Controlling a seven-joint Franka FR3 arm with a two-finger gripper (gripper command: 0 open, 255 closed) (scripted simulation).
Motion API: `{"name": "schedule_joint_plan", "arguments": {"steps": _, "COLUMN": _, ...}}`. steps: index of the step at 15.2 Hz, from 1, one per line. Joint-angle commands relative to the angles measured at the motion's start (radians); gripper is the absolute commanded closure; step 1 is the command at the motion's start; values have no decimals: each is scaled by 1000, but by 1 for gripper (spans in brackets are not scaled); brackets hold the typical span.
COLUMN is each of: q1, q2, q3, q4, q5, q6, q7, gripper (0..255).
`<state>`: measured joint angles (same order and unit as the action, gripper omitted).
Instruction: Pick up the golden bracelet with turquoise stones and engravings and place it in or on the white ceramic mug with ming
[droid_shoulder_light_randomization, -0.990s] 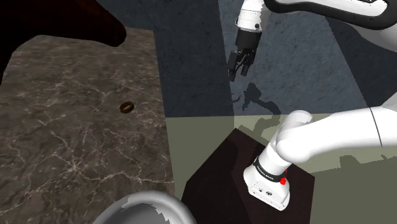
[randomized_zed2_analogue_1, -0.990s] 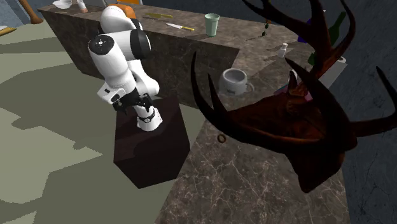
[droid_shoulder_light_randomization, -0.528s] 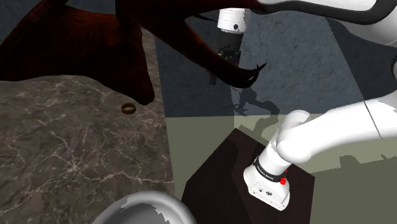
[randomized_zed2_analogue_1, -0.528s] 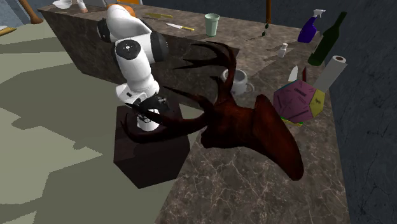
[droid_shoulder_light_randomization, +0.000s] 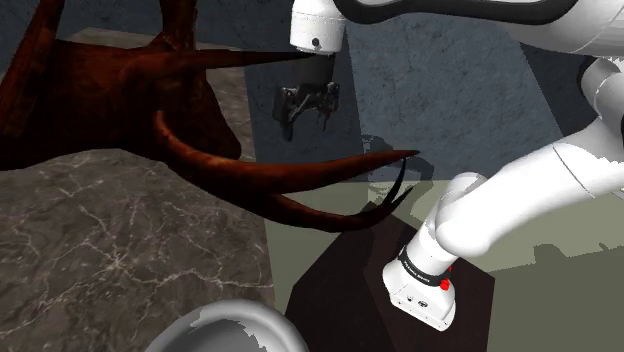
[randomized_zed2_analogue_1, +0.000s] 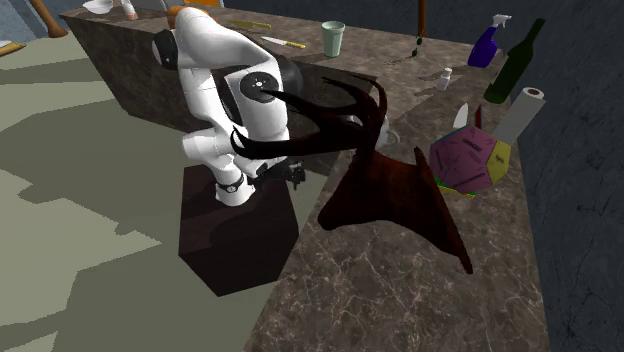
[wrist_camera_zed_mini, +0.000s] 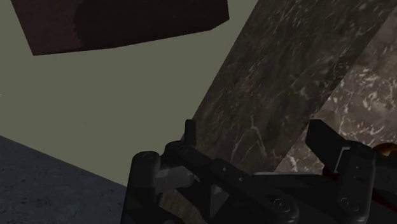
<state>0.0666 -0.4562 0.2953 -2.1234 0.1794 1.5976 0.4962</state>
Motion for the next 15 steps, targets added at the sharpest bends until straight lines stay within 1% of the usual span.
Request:
{"name": "schedule_joint_plan", "arguments": {"steps": 1, "q1": 2, "q2": 62, "q3": 38, "q4": 45, "q5": 2, "q6": 23, "q7": 56, "gripper": 0}}
{"name": "schedule_joint_plan", "arguments": {"steps": 5, "q1": 7, "q2": 196, "q3": 110, "q4": 156, "q5": -17, "q6": 57, "q7": 168, "gripper": 0}}
{"name": "schedule_joint_plan", "arguments": {"steps": 8, "q1": 17, "q2": 309, "q3": 158, "q4": 254, "q5": -51, "q6": 73, "q7": 258, "gripper": 0}}
{"name": "schedule_joint_plan", "arguments": {"steps": 12, "q1": 46, "q2": 474, "q3": 211, "q4": 409, "q5": -122, "q6": 76, "q7": 381, "gripper": 0}}
{"name": "schedule_joint_plan", "arguments": {"steps": 15, "q1": 86, "q2": 610, "q3": 237, "q4": 549, "q5": -191, "q6": 61, "q7": 472, "gripper": 0}}
